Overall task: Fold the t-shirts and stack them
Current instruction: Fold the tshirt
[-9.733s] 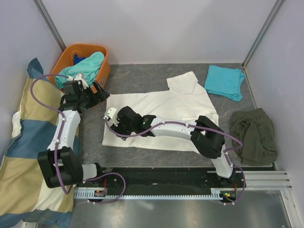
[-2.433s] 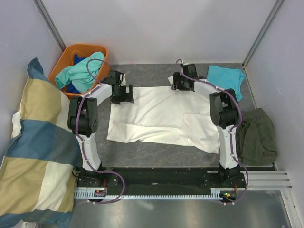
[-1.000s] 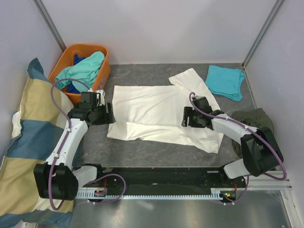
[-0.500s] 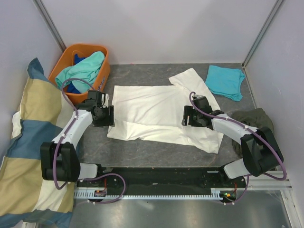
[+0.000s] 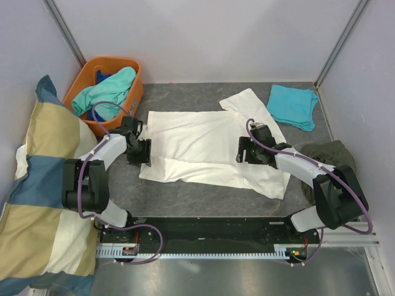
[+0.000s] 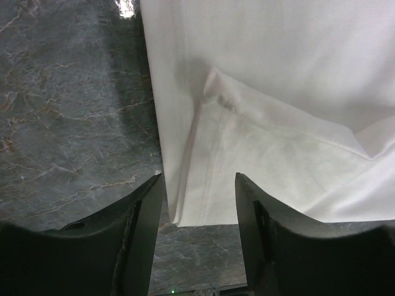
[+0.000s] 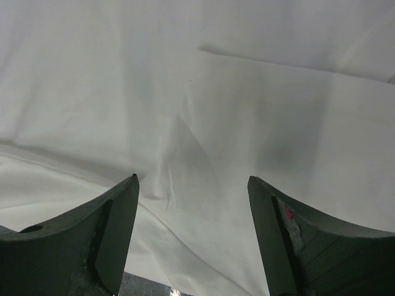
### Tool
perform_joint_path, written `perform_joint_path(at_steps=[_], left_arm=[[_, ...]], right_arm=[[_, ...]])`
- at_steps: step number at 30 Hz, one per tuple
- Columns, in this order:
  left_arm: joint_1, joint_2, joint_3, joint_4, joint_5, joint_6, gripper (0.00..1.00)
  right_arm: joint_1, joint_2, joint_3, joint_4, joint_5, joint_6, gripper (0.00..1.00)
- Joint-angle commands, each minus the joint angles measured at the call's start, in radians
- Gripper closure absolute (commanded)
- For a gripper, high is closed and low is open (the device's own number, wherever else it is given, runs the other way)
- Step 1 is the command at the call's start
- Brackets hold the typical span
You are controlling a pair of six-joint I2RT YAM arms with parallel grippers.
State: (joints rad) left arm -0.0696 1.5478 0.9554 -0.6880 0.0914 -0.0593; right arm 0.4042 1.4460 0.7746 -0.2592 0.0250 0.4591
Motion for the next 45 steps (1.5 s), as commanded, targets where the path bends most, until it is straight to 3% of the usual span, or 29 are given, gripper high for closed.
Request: perform_joint_path(at_steps=[1,7,14,18,36,45], left_arm=[[-0.012,0.035,0.045,0.031,0.039,0.052,0.43],[-0.016,0.097,0.059,0.024,0.062,0.058,0.59],[-0.018,0.136,0.072,0.012,0.071,0.058,0.67],[-0.018,0.140,0.075,0.007,0.051,0.058,0.98],[-0.015,0.028,0.062,-0.065,-0.246,0.018,0.98],[-0.016,0.000,0.054,-0.070,-0.252,0.004,0.97]], right_arm=[[0.005,-0.012,0.025,0.025,0.015,-0.005,0.20],[0.002,-0.004,0.028,0.025,0.021,-0.004,0.20],[0.002,0.007,0.031,0.025,0.021,-0.005,0.19],[-0.002,0.013,0.034,0.025,0.024,-0.010,0.19],[-0.008,0.043,0.052,0.014,0.041,-0.022,0.18],[-0.013,0.045,0.052,0.009,0.046,-0.030,0.18]])
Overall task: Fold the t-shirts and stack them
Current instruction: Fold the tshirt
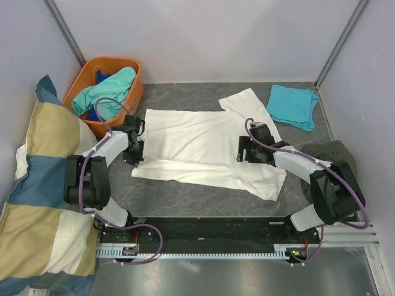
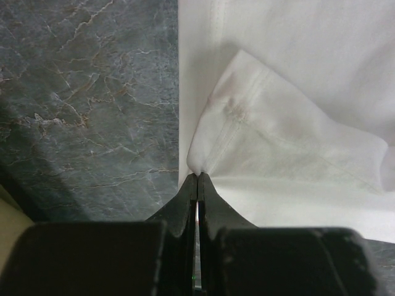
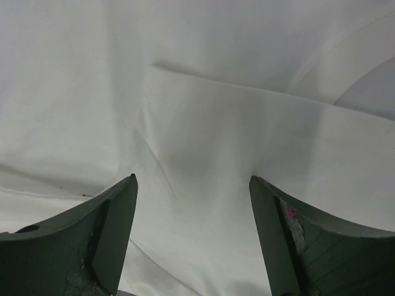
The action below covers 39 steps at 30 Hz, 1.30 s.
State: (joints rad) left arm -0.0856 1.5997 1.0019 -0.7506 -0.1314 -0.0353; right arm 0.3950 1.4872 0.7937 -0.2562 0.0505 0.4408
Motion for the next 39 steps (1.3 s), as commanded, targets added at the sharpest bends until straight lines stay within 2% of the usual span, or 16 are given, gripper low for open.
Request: perform_joint_path(at_steps=[1,5,8,14,17,21,25,29,35,39], left_arm=[[0.000,-0.055,0.006,-0.006,-0.033,-0.021,0.97],[0.001,-0.072,0.007,-0.006,-0.039,-0.029,0.83],[0.000,-0.107,0.015,-0.003,-0.042,-0.037,0.80],[0.000,-0.188,0.035,0.002,-0.063,-0.041,0.64],[0.000,-0.198,0.027,0.036,-0.063,-0.043,0.61],[0.000,-0.175,0.033,0.095,-0.018,-0.037,0.60],[0.000,-0.141,0.059,0.175,0.085,-0.051,0.61],[-0.002,-0.100,0.122,0.241,0.127,-0.081,0.60],[0.000,0.035,0.279,0.319,0.159,-0.094,0.59],[0.000,0.138,0.403,0.298,0.203,-0.083,0.58]], right_arm=[[-0.005,0.002,0.030,0.006,0.022,-0.010,0.18],[-0.005,0.005,0.025,0.006,0.023,-0.004,0.18],[-0.005,-0.001,0.022,0.002,0.029,-0.005,0.18],[-0.007,-0.010,0.033,-0.014,0.048,-0.007,0.18],[-0.005,-0.010,0.042,-0.021,0.046,-0.005,0.18],[-0.005,-0.018,0.048,-0.029,0.066,-0.007,0.18],[-0.010,-0.018,0.081,-0.038,0.092,-0.011,0.17],[-0.039,0.002,0.185,-0.040,0.129,-0.017,0.16],[-0.168,0.162,0.429,0.006,0.124,-0.010,0.14],[-0.240,0.368,0.623,0.064,0.039,-0.075,0.13]])
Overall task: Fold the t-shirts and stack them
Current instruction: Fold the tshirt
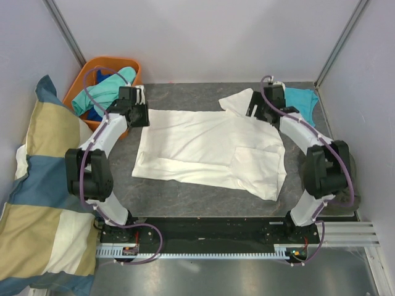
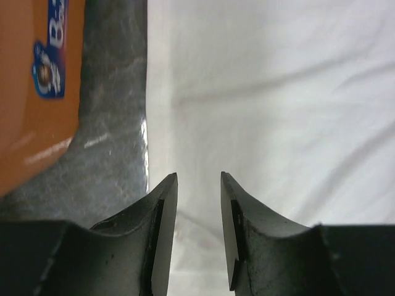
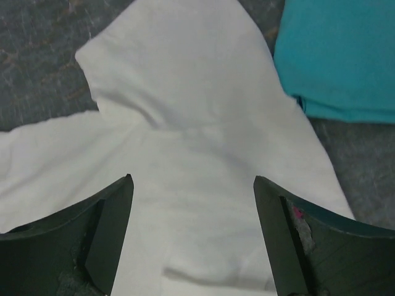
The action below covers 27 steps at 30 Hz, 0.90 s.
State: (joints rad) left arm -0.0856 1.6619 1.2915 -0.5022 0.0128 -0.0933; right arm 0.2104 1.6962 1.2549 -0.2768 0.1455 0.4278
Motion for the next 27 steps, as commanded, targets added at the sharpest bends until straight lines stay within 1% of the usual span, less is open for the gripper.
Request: perform_joint_path(at_steps=[1,2,3,4,5,6,7,8,9,10,13,18,27], left_arm=[[-0.002,0.088,0.133,0.048,0.076,-0.025,0.58],[-0.003,0.099,0.138,0.050,0.082,-0.025,0.58],[-0.002,0.102,0.140,0.048,0.087,-0.026,0.58],[-0.003,0.105,0.140,0.050,0.088,-0.026,0.58],[-0.003,0.107,0.138,0.051,0.092,-0.026,0.58],[-0.002,0.107,0.134,0.054,0.095,-0.026,0.58],[-0.003,0.105,0.123,0.056,0.105,-0.022,0.58],[-0.002,0.105,0.118,0.057,0.101,-0.020,0.58],[-0.003,0.101,0.112,0.059,0.099,-0.019,0.58],[-0.003,0.099,0.100,0.060,0.104,-0.014,0.58],[-0.003,0.091,0.083,0.068,0.110,-0.014,0.58],[-0.003,0.081,0.075,0.068,0.122,-0.010,0.58],[-0.002,0.078,0.071,0.068,0.133,-0.010,0.58]], right_arm=[[-0.065,0.196,0.245,0.102,-0.093,-0.087,0.12],[-0.071,0.236,0.292,0.100,-0.101,-0.133,0.12],[-0.087,0.319,0.342,0.099,-0.118,-0.162,0.12],[-0.097,0.362,0.436,0.096,-0.194,-0.184,0.12],[-0.106,0.406,0.483,0.096,-0.231,-0.228,0.12],[-0.120,0.492,0.530,0.093,-0.266,-0.245,0.12],[-0.126,0.537,0.628,0.068,-0.323,-0.260,0.12],[-0.129,0.577,0.679,0.053,-0.331,-0.274,0.13],[-0.134,0.650,0.722,0.041,-0.343,-0.291,0.13],[-0.138,0.684,0.797,0.028,-0.356,-0.300,0.13],[-0.147,0.796,0.930,-0.014,-0.379,-0.322,0.13],[-0.158,0.882,1.020,-0.024,-0.373,-0.337,0.12],[-0.170,0.977,1.147,-0.025,-0.353,-0.362,0.09]])
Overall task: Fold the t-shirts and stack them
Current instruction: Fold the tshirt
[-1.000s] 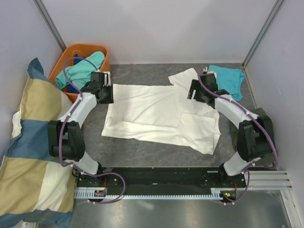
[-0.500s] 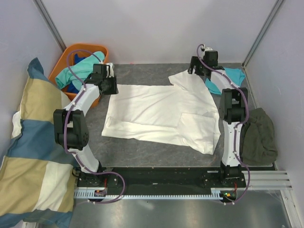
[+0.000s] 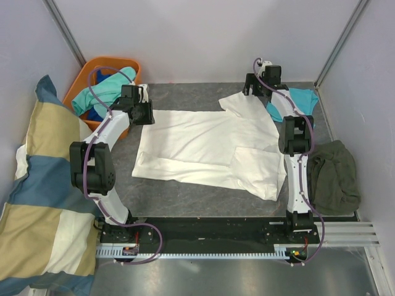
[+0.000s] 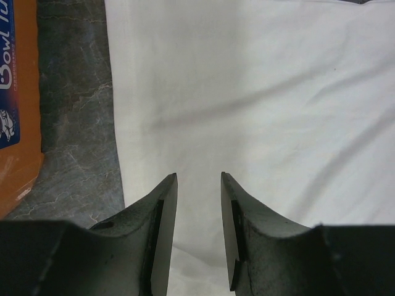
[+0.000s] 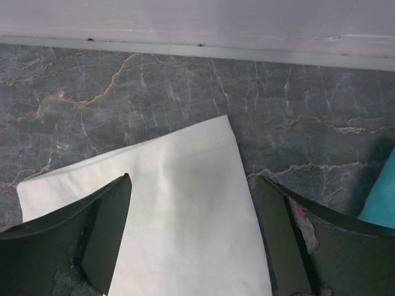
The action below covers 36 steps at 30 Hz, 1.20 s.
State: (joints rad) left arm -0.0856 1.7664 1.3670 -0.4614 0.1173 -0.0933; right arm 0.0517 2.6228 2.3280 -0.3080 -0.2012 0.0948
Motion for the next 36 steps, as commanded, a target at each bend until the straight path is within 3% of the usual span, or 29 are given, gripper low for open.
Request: perform_joint_path(at_steps=[1,7,18,24,26,31,36], left_arm=[[-0.002,-0.025,-0.005,0.027,0.028,-0.010,0.58],[-0.002,-0.016,-0.002,0.023,0.031,-0.010,0.58],[0.000,-0.021,-0.022,0.015,0.021,0.000,0.58],[0.004,0.019,0.006,0.012,-0.004,0.007,0.58],[0.006,0.045,0.032,0.009,-0.007,0.012,0.58],[0.012,0.117,0.119,-0.006,-0.062,0.030,0.57],[0.015,0.247,0.256,-0.022,-0.114,0.041,0.37]], right_arm=[[-0.012,0.060,0.089,0.006,-0.004,-0.029,0.10],[-0.024,0.117,0.108,-0.003,-0.049,-0.021,0.11],[-0.026,0.115,0.064,0.000,-0.171,-0.009,0.55],[-0.026,0.112,0.050,0.004,-0.204,-0.003,0.93],[-0.027,0.105,0.038,0.006,-0.193,-0.001,0.99],[-0.038,0.039,-0.036,0.065,-0.168,0.016,1.00],[-0.047,-0.016,-0.081,0.093,-0.191,0.043,1.00]])
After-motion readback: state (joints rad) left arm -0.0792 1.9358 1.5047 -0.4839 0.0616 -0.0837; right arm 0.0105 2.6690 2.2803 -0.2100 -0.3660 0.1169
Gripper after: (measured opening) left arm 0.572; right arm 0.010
